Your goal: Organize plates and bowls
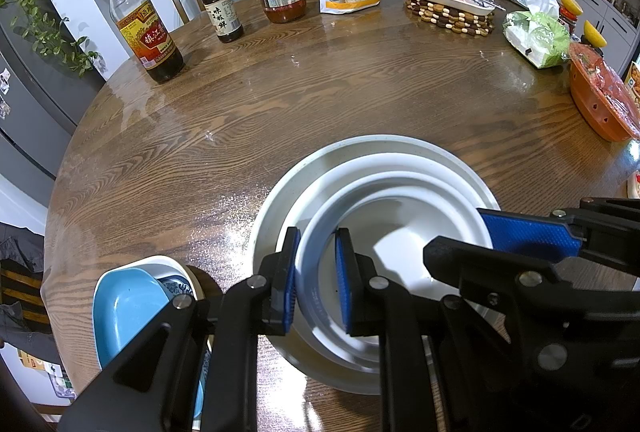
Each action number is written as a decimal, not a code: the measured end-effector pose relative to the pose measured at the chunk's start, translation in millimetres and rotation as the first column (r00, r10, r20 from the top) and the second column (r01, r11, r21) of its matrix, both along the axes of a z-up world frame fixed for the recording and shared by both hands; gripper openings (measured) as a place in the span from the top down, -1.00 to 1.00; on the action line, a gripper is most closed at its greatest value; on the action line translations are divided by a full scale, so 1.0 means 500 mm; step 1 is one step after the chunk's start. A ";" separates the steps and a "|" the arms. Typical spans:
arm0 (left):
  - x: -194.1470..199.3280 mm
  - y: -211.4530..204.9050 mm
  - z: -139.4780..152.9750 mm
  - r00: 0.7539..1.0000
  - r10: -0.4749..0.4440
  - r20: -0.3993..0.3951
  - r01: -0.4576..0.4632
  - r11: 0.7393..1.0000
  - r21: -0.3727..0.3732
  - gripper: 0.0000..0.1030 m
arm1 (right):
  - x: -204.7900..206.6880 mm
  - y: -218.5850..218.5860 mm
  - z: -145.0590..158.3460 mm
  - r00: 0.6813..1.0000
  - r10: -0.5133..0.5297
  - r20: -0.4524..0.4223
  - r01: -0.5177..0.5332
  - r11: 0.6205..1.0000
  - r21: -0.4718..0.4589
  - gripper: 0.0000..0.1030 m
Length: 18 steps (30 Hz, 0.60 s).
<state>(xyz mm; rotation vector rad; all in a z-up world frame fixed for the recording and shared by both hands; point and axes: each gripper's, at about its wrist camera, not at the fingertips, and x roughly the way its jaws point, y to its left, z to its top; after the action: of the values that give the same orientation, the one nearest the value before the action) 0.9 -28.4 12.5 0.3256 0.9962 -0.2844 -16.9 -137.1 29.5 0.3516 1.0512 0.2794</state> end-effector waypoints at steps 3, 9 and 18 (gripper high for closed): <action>0.000 0.000 0.000 1.000 0.000 0.000 0.000 1.000 0.001 0.68 | 0.000 0.001 0.000 1.000 0.000 0.000 0.000 1.000 -0.001 0.43; -0.001 0.001 -0.003 1.000 -0.001 0.001 0.001 1.000 0.003 0.68 | 0.000 0.003 0.000 1.000 0.000 0.000 0.000 1.000 -0.001 0.43; -0.002 0.001 -0.004 1.000 -0.003 0.001 0.003 1.000 0.006 0.68 | -0.001 0.000 -0.003 1.000 0.001 -0.001 -0.001 1.000 -0.005 0.43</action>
<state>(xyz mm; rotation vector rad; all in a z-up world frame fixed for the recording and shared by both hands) 0.1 -27.7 10.6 0.3328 0.9953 -0.2844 -17.4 -137.3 27.9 0.3470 1.0529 0.2771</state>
